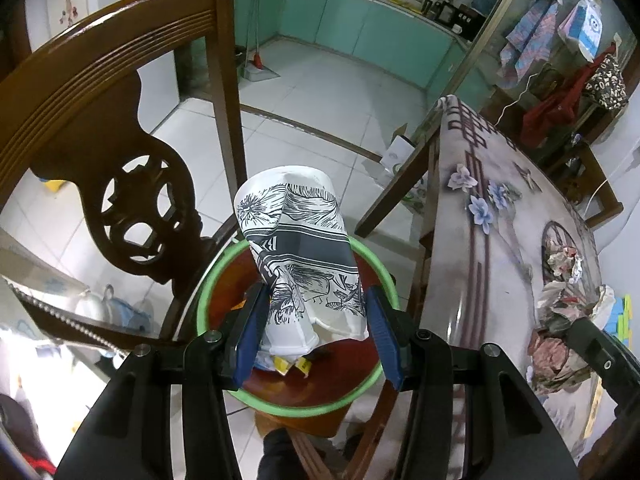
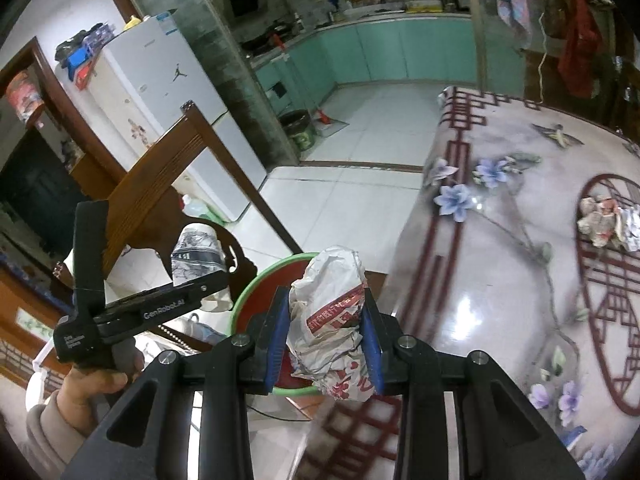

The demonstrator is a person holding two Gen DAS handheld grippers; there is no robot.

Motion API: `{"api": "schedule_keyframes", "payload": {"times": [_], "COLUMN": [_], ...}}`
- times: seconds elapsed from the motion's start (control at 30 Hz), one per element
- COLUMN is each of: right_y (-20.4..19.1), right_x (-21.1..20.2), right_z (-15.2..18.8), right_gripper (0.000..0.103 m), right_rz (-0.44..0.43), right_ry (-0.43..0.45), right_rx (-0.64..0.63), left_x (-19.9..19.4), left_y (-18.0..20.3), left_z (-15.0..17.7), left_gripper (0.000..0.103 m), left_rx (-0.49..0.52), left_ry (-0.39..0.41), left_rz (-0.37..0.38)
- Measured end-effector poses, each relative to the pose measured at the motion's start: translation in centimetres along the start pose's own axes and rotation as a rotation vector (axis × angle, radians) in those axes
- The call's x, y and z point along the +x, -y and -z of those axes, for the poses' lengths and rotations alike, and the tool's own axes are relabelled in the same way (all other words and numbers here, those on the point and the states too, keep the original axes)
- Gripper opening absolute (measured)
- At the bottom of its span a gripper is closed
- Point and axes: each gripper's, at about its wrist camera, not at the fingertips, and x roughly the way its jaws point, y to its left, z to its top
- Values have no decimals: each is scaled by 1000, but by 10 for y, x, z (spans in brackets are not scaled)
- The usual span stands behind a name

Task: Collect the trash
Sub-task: 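Lower into the bin and open both tools to release cup and bag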

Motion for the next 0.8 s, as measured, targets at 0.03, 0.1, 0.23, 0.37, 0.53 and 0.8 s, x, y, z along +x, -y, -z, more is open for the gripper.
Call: {"api": "schedule_keyframes", "payload": {"times": [0.03, 0.1, 0.23, 0.37, 0.53, 0.8], "right_y": [-3, -8, -14, -20, -25, -27], "right_x": [4, 13, 29, 49, 71, 86], "right_z": [-1, -3, -8, -11, -10, -9], "right_gripper": [31, 31, 31, 31, 31, 31], "right_rz": [-4, -11, -26, -38, -51, -54], "right_ry": [-5, -17, -42, -70, -131, -162], "right_rx": [-3, -8, -8, -8, -8, -14], "left_x": [1, 3, 9, 17, 30, 43], "left_y": [-2, -4, -11, -19, -24, -27], "left_z": [-1, -3, -7, -9, -8, -9], "left_gripper": [48, 48, 48, 48, 49, 49], "left_rx": [1, 3, -1, -10, -7, -2], "left_ry": [-3, -6, -21, -40, -75, -104], "left_rz": [-2, -5, -12, -12, -31, -34]}}
